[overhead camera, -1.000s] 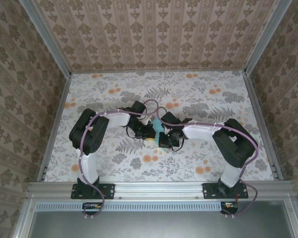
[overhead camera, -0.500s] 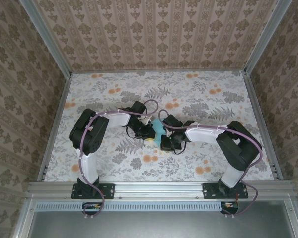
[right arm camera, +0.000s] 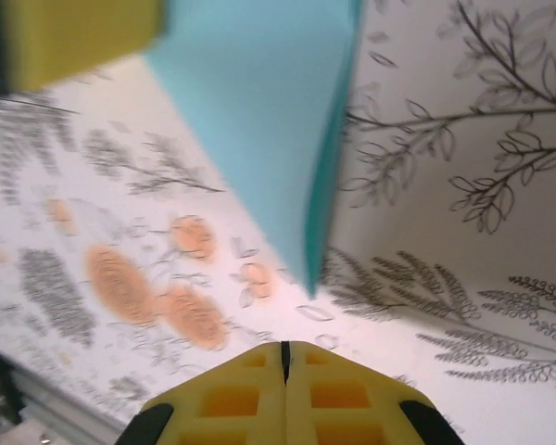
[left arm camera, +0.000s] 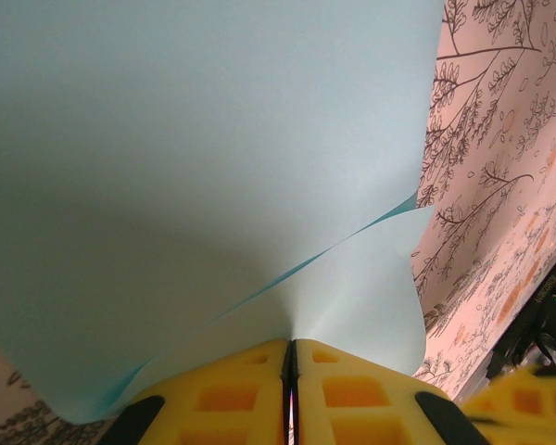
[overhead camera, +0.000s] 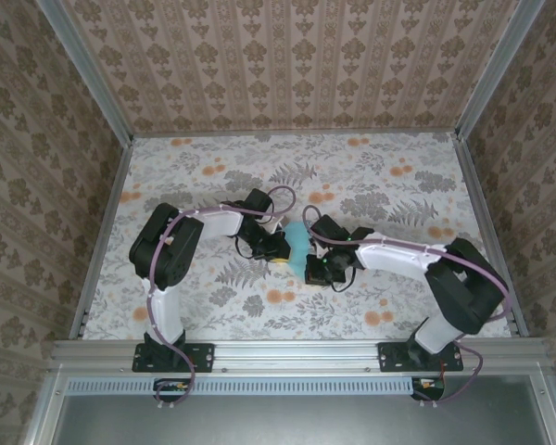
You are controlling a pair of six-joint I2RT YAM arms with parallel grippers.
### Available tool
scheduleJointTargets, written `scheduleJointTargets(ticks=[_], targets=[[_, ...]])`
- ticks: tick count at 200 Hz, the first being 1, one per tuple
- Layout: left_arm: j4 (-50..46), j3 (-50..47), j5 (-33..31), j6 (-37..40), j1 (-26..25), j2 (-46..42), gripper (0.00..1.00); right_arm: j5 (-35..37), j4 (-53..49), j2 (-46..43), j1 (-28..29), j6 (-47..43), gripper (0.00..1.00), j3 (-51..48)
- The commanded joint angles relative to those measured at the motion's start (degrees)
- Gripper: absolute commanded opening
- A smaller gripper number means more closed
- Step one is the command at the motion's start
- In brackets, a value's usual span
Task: Fold a paper plane with a square sheet of paper (fold left side to right side)
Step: Third fold the triangle at the center of the table.
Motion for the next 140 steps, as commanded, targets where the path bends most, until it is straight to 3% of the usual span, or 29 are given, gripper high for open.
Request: scheduleJointTargets(ticks=[1,51,140], targets=[[-4.3,-0.7,-6.1,0.6,0.1,2.1,0.11,-0.2,1.9,-1.5,0.0,1.0,0.06,1.2],[-4.0,-0.8,-6.0,0.4,0.0,2.1,0.11,1.7,5.4,6.9,-0.1,1.7,0.06,3.3],[-2.7,-0.4,-5.6,0.2,0.0,-1.5,0.14,1.9,2.9,11.8,-1.0,2.1,0.05,1.0]])
